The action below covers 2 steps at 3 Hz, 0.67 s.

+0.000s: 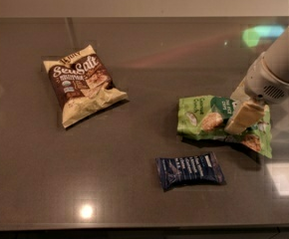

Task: Move green rice chip bag near brown chip bag

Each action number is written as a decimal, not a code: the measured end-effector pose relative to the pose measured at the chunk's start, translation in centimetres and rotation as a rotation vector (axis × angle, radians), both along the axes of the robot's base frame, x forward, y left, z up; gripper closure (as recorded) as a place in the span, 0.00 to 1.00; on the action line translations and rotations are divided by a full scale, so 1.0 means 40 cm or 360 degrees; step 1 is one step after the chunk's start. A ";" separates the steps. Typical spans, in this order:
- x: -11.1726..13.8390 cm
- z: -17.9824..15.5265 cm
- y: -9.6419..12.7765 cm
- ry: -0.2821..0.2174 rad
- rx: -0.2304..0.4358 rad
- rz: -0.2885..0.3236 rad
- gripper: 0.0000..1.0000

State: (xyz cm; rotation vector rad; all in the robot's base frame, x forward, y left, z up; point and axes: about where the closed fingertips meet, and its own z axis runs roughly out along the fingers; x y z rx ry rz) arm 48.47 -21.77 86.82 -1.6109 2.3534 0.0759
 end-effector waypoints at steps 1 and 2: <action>0.032 0.029 0.008 0.0006 0.0000 -0.0026 0.85; 0.102 0.075 0.036 -0.0010 0.0023 -0.0025 1.00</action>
Offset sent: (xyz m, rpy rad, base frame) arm 0.0804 0.0286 0.0587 0.0391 -0.0323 -0.0136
